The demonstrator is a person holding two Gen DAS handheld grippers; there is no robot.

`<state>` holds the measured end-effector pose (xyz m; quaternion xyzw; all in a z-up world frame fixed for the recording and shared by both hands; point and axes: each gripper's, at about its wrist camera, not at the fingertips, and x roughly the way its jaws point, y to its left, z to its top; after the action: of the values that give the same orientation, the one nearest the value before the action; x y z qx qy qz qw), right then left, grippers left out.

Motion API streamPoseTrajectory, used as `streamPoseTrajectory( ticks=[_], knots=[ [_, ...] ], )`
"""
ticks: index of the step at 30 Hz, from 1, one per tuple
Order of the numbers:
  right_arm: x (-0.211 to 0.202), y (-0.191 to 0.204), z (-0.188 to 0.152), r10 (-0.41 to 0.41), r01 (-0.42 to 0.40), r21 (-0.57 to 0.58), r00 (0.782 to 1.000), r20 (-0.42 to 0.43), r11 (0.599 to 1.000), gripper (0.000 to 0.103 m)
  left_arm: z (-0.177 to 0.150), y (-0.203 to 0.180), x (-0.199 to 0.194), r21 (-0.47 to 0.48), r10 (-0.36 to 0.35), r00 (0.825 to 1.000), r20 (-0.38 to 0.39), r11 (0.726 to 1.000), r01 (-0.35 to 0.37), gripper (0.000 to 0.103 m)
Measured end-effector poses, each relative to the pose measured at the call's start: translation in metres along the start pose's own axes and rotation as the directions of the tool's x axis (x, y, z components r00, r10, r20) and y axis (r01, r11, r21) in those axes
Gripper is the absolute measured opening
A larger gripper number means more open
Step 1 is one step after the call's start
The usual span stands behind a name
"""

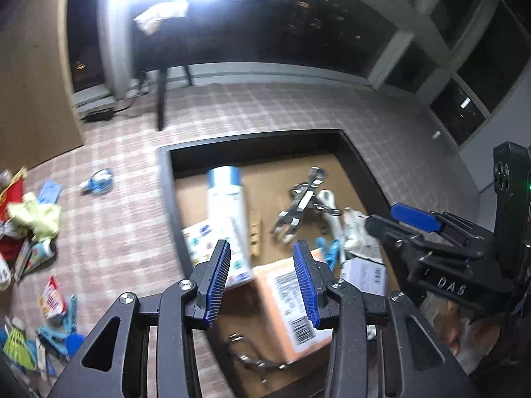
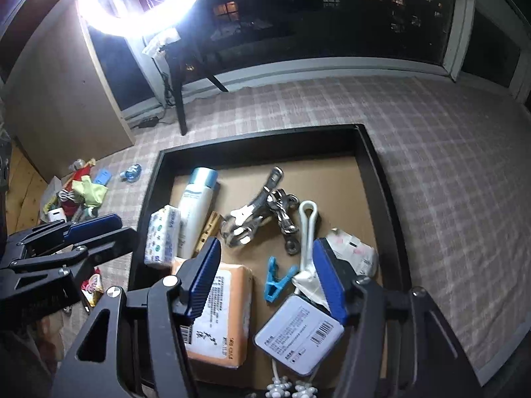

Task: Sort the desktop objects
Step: 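Move both grippers back over the pile of items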

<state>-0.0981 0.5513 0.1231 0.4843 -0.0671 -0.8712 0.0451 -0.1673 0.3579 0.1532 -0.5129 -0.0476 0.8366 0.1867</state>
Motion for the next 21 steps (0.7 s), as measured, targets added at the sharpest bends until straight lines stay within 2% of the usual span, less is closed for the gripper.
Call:
streamPoseTrajectory(
  ticks=[7,12,16,21],
  knots=[
    [0.001,0.029,-0.009,0.005,0.001,-0.142,0.999,0.038,0.990,0.057,-0.037,0.038,-0.026,-0.064,0.072,0.997,0.009,0.995,-0.071,0.040],
    [0.010,0.049,-0.014,0.057,-0.058,-0.152,0.998,-0.006,0.987,0.057,-0.075,0.080,-0.056,-0.125,0.139,0.990,0.012,0.983,-0.137,0.040],
    [0.013,0.077,-0.022,0.064,-0.066,-0.202,0.998,-0.016,0.977,0.057,-0.110,0.129,-0.084,-0.209,0.194,0.981,0.009,0.960,-0.188,0.040],
    [0.008,0.121,-0.033,0.076,-0.078,-0.277,0.997,-0.018,0.958,0.057,-0.154,0.195,-0.121,-0.338,0.248,0.969,0.007,0.912,-0.231,0.040]
  ],
)
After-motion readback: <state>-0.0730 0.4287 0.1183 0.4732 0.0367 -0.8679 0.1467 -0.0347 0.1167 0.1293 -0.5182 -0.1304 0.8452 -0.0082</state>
